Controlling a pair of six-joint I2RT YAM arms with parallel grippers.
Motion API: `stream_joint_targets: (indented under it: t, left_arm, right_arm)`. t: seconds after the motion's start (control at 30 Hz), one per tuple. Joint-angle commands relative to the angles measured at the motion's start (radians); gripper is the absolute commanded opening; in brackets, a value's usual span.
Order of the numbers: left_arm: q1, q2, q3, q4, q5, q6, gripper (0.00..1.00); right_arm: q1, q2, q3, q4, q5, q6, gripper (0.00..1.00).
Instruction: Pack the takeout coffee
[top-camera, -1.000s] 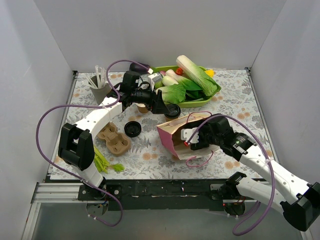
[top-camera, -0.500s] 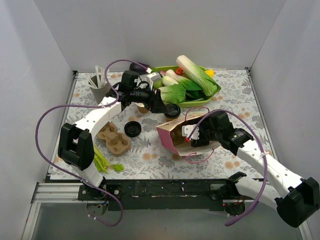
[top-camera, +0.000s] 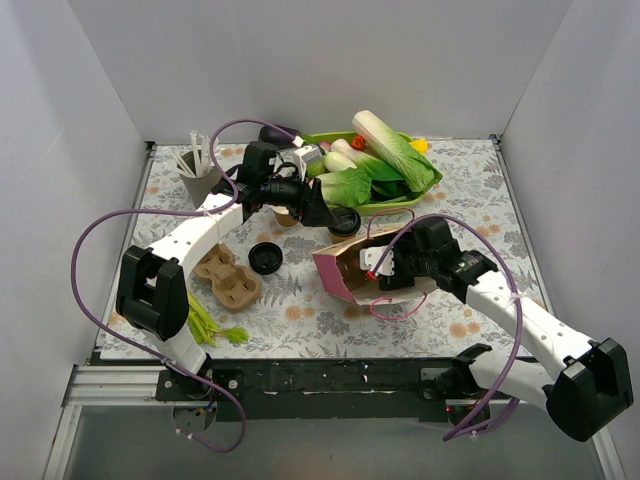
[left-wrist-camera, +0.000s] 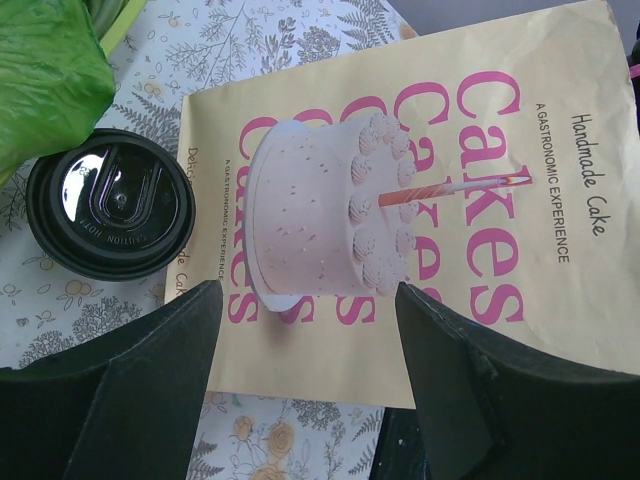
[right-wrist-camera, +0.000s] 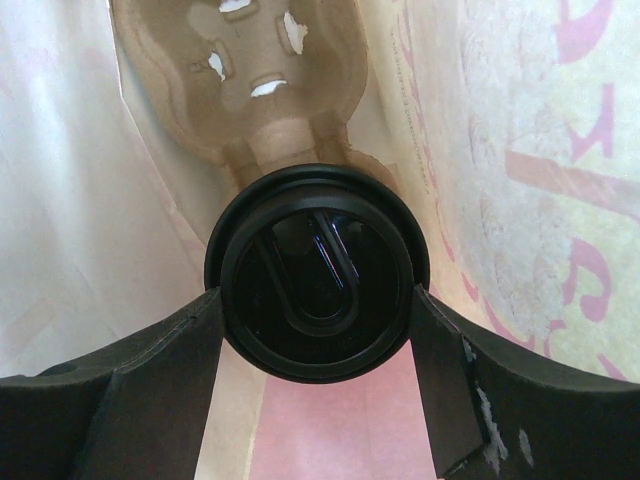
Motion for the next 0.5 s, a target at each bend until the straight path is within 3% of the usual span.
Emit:
stream_joint_targets:
  t: [0.0,0.2,0.47]
  left_arm:
    - [0.011,-0.006,0.030,-0.013,-0.001,0.010,0.70]
    - [0.024,-0.023,0.030,-0.024,-0.008,0.006,0.70]
    - [0.069,-0.023,0.065,-0.045,-0.001,0.015,0.71]
  right_arm:
    - [-0.009,0.045,0.051,-0.035,-0.015,-0.026,0.01]
    - [-0.022,0.118,0.117,-0.084,-0.011,-0.009,0.01]
    - [-0.042,0.282,0.261,-0.328,-0.025,0.002,0.01]
